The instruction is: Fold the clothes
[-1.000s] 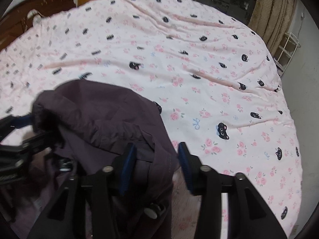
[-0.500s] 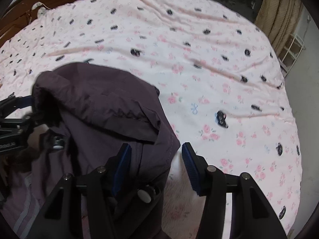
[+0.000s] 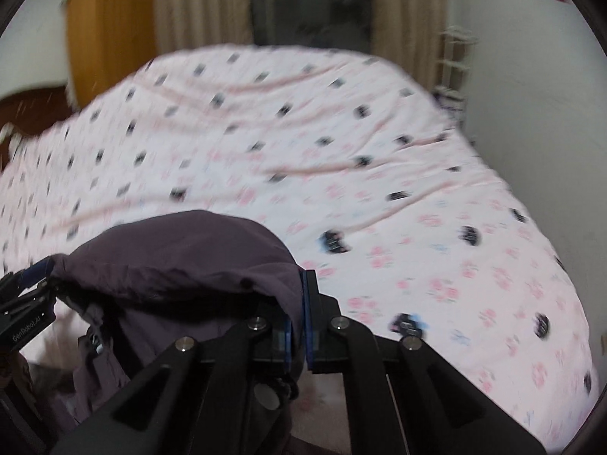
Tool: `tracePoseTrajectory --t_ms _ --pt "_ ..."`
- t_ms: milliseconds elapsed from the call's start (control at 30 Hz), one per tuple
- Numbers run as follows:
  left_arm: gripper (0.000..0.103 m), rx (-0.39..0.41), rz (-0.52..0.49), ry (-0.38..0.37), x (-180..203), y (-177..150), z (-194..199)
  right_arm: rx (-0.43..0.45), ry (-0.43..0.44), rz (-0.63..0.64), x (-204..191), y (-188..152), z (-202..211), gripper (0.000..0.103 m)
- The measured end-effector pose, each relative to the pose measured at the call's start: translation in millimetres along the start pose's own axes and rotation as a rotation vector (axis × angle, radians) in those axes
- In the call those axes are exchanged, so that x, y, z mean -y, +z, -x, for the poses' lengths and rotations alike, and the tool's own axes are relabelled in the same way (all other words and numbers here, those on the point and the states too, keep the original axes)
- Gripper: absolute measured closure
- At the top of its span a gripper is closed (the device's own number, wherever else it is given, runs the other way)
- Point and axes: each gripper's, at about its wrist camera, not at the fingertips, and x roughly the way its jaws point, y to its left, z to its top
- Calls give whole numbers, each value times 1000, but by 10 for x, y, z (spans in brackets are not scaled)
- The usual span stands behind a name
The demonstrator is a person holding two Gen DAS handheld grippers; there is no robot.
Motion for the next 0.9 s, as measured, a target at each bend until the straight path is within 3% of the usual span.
tracePoseTrajectory --t_ms 100,133,300,400,600,733,800,900 --pt "50 55 -39 24 61 57 59 56 -80 -26 36 -75 145 98" --pt "50 34 -45 27 68 43 14 42 -106 -37 53 -111 129 98" --pt "50 -239 -40 19 49 -168 -495 -207 -96 -118 199 -312 -359 98" --pt "50 -254 -17 -12 -12 -186 -453 -289 -90 -106 216 -422 -510 92" --pt "50 -223 13 -62 -110 -181 -239 -248 -67 -13 219 -380 -161 75" --pt "50 -217 21 -79 -136 -181 -190 -110 21 30 121 -297 248 70" --pt "50 -229 24 -78 -118 -186 -235 -56 67 68 -1 -225 367 62" --pt "50 -229 30 -78 -89 -168 -266 -81 151 178 -343 -219 346 58"
